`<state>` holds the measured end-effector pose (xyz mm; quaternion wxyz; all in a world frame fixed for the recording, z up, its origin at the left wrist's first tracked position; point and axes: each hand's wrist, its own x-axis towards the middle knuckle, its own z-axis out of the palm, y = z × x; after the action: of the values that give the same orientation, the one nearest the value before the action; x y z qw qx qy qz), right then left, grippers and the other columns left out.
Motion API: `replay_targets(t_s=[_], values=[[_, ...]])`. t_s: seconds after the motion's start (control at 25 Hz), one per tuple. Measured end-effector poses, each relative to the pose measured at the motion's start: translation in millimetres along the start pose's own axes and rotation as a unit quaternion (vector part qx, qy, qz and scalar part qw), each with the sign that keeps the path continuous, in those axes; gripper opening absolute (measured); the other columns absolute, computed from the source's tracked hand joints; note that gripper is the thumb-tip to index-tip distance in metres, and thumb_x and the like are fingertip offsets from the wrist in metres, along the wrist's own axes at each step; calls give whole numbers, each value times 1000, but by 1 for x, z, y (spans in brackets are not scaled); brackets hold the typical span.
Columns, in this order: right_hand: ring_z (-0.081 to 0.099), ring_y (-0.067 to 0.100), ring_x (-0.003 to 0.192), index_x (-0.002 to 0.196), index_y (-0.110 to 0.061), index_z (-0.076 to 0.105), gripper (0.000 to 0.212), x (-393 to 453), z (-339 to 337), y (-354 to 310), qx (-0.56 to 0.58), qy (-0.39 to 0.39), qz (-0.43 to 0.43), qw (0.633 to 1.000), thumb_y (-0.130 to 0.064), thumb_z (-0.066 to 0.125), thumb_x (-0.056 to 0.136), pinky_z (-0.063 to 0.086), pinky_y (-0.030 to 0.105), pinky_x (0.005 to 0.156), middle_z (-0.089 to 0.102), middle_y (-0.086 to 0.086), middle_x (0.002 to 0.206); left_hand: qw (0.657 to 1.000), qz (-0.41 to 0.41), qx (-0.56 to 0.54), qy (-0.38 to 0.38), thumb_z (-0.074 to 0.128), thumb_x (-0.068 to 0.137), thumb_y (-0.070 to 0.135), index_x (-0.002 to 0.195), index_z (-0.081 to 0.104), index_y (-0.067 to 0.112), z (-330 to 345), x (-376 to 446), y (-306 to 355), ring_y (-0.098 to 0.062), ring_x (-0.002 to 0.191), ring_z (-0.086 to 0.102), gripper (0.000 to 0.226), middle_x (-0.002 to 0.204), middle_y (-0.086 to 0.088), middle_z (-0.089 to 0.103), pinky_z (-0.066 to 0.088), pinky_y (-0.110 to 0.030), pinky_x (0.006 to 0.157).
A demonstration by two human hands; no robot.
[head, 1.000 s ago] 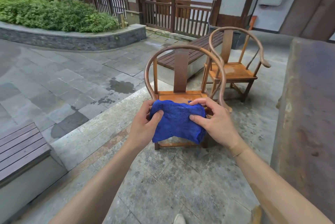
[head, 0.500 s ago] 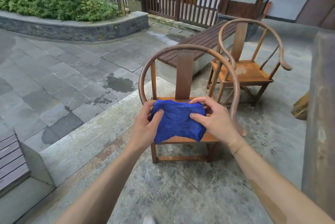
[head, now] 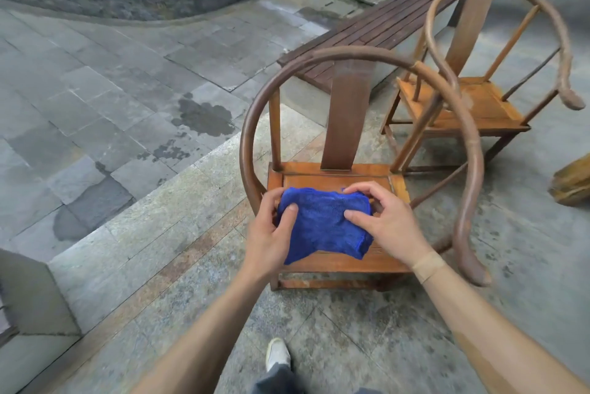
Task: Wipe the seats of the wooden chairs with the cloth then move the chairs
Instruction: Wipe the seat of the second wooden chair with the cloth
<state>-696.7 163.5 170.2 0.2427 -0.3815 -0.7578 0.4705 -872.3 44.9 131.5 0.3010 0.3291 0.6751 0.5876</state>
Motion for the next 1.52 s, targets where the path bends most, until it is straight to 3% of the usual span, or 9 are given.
replay_targets(t_s=[0.24,0.44,0.64,0.76,0.88,1.04,1.12,1.32,1.52], values=[[67,6,85,97,-43,65,40,63,47,145,-20,-70,111,991,-7,75,81,57,40,85,71,-21,96,991,-121,49,33,52,101,20,105,53,55,54,30,-126,3,102,62,35,104,28,66,47,-22,90],[67,14,89,94,-47,62,40,90,114,323,-46,-119,169,977,-13,75,77,54,42,89,73,-13,94,968,-215,103,85,49,100,18,113,55,33,104,68,-298,-14,106,62,20,107,11,67,46,-31,93],[62,21,107,114,-37,61,38,116,162,425,-116,-130,148,974,-18,69,82,49,37,93,67,-9,116,953,-212,192,97,50,100,16,121,58,23,130,96,-406,-17,99,60,24,105,4,66,35,-20,77],[58,19,110,127,-38,55,41,113,168,440,-169,-92,106,976,-28,66,89,50,39,89,57,-12,125,940,-185,265,108,53,98,19,129,56,21,127,101,-426,-26,106,60,31,119,-5,62,41,-27,81],[48,23,119,136,-31,51,47,111,147,453,-271,-19,37,962,-39,62,91,46,44,96,49,-6,138,896,-105,422,88,60,94,30,139,51,27,135,89,-418,-34,122,43,45,140,-15,41,41,-43,98],[22,31,144,150,-32,30,65,162,89,490,-399,-14,95,912,-61,46,94,21,58,115,22,4,161,811,9,574,-114,49,90,62,146,42,44,167,67,-430,-49,144,25,60,161,-12,30,21,-66,112],[11,33,150,154,-36,19,72,181,62,512,-438,-21,129,889,-71,32,92,8,66,117,10,4,165,773,10,616,-152,41,90,70,149,35,49,169,61,-445,-52,147,17,63,164,-9,25,14,-76,110],[-2,31,153,156,-44,9,76,188,46,547,-479,-43,144,865,-79,13,88,0,70,116,-1,-1,168,772,9,620,-138,31,89,75,148,29,54,172,94,-450,-54,148,10,64,166,-9,19,13,-78,109],[-1,32,154,156,-42,10,76,190,46,554,-484,-35,143,863,-78,17,90,1,71,116,2,1,168,796,-60,598,-64,31,87,72,149,20,56,195,260,-449,-52,149,-3,65,168,-5,7,-3,-70,115]])
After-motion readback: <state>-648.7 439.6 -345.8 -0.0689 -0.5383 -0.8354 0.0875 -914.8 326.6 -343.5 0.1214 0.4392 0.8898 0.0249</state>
